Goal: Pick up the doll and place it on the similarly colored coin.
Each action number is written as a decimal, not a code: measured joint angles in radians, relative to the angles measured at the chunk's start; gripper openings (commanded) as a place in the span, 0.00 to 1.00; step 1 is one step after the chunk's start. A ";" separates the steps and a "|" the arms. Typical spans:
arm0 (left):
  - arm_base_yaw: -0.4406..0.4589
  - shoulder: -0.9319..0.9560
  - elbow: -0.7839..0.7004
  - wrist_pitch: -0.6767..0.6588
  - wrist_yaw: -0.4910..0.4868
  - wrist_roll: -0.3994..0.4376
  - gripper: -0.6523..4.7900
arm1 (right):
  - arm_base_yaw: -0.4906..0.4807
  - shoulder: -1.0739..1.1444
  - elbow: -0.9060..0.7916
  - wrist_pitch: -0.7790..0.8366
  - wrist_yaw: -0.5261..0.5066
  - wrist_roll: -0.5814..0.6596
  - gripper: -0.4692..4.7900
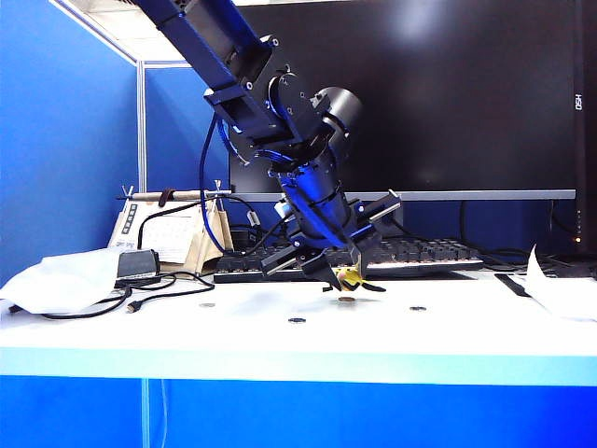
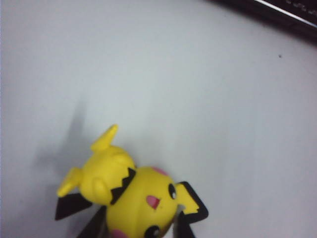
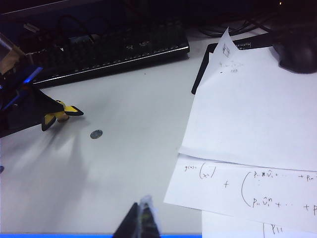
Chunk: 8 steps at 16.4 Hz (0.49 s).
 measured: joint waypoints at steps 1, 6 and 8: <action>0.000 0.000 0.000 0.000 0.003 0.000 0.11 | 0.000 0.000 0.000 0.000 0.000 0.000 0.08; 0.000 0.006 -0.001 0.003 0.037 0.000 0.23 | 0.000 0.000 0.000 0.000 0.000 0.000 0.08; 0.000 0.006 -0.001 0.003 0.037 0.000 0.36 | 0.000 0.000 0.000 0.000 0.000 0.000 0.08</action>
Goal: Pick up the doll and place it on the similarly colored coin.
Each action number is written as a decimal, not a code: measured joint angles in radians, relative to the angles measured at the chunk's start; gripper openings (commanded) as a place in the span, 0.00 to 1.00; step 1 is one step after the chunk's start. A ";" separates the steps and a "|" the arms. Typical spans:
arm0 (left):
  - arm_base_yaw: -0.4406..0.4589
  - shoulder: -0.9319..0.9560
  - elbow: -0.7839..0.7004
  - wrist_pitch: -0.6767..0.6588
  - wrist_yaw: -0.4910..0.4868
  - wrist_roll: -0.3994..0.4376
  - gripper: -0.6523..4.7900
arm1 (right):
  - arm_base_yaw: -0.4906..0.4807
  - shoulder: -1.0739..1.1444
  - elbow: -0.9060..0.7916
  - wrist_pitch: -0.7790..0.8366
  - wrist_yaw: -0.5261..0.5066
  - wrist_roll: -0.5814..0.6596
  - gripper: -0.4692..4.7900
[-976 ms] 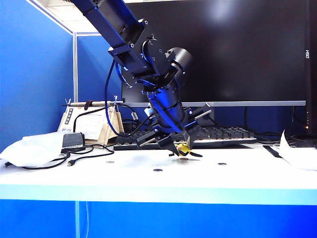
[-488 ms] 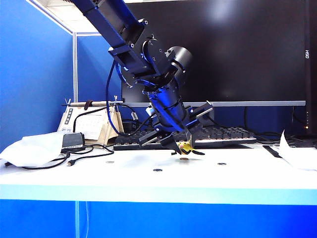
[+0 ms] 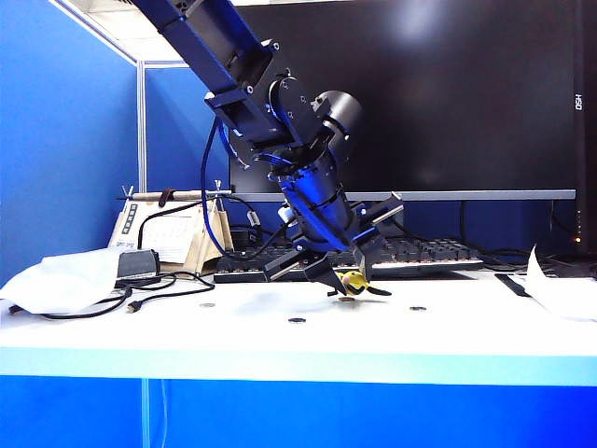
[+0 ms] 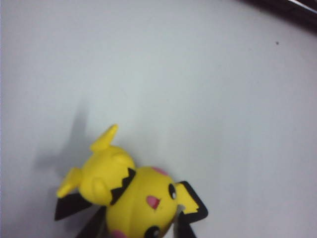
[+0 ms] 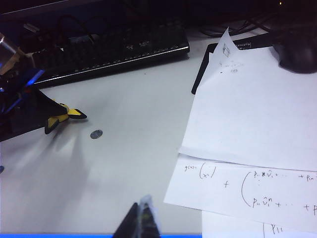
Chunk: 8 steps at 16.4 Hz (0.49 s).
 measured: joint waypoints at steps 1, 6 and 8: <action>0.000 0.000 0.000 0.000 0.000 0.001 0.36 | 0.000 0.000 0.000 0.000 0.000 0.000 0.08; 0.000 0.000 0.000 0.001 0.020 0.000 0.47 | 0.000 0.000 0.000 0.000 0.000 0.000 0.08; 0.000 0.000 0.000 0.002 0.034 0.000 0.53 | 0.000 0.000 0.000 0.000 0.000 0.000 0.08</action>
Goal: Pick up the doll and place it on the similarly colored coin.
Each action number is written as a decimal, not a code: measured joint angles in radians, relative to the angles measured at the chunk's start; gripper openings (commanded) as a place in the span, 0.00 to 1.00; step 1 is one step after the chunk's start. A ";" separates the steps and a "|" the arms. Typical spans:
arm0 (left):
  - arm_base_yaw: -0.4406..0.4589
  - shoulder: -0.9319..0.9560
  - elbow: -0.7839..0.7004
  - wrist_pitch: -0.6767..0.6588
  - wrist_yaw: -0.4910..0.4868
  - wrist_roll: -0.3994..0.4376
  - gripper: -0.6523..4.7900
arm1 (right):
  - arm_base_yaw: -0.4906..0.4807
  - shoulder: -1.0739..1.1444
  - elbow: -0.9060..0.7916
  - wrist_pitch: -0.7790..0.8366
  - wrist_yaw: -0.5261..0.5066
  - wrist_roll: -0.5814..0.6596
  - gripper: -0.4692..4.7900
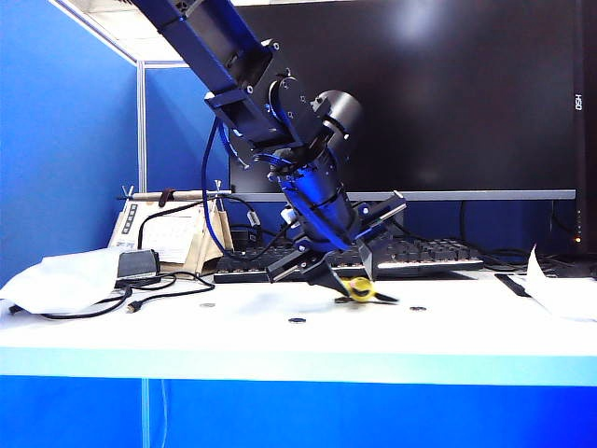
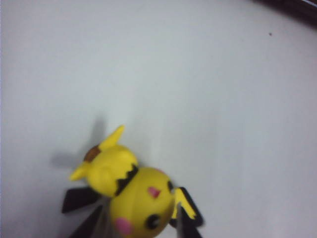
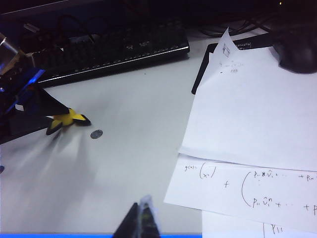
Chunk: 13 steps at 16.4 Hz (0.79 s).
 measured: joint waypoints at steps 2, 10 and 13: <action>0.000 0.000 0.000 0.000 0.018 0.000 0.60 | 0.000 0.000 0.000 0.000 0.000 0.000 0.08; 0.005 -0.112 0.005 -0.053 -0.093 0.097 0.70 | 0.000 0.000 0.000 0.000 0.000 0.000 0.08; 0.004 -0.255 0.005 -0.208 -0.238 0.299 0.70 | 0.000 0.000 0.000 0.000 0.000 0.000 0.08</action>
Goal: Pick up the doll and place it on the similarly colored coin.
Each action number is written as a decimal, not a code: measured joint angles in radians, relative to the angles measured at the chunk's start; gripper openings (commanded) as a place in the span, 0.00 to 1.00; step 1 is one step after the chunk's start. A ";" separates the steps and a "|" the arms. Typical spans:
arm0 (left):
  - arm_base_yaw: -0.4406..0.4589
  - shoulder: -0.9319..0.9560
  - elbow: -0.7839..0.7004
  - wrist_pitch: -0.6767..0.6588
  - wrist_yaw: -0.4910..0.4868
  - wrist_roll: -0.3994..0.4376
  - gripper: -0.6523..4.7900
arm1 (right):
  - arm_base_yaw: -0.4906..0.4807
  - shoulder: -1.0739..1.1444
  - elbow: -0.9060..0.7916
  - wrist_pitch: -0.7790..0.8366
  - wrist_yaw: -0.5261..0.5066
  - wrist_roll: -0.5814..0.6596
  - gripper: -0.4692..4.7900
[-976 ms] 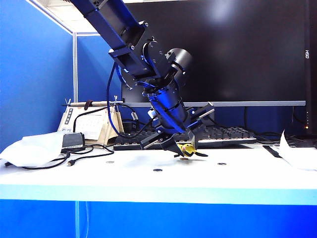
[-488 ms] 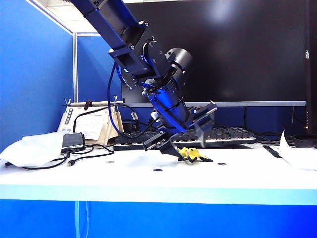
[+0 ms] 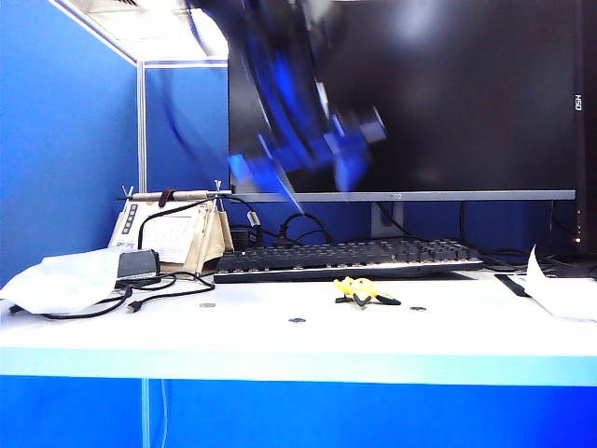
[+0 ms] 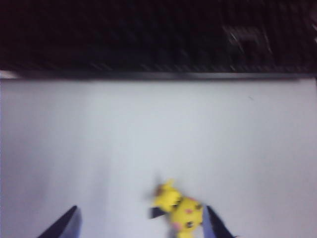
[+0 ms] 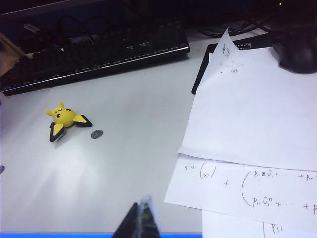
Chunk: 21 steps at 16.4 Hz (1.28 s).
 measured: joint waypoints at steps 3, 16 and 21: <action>0.006 -0.165 -0.001 -0.157 -0.050 0.019 0.70 | 0.000 0.000 0.000 0.000 0.000 0.000 0.08; 0.006 -1.742 -0.966 -0.291 -0.213 0.272 0.68 | 0.000 0.000 0.000 0.000 0.000 0.000 0.08; 0.013 -2.021 -1.162 -0.335 -0.233 0.234 0.67 | 0.001 0.001 0.000 0.001 -0.004 -0.001 0.08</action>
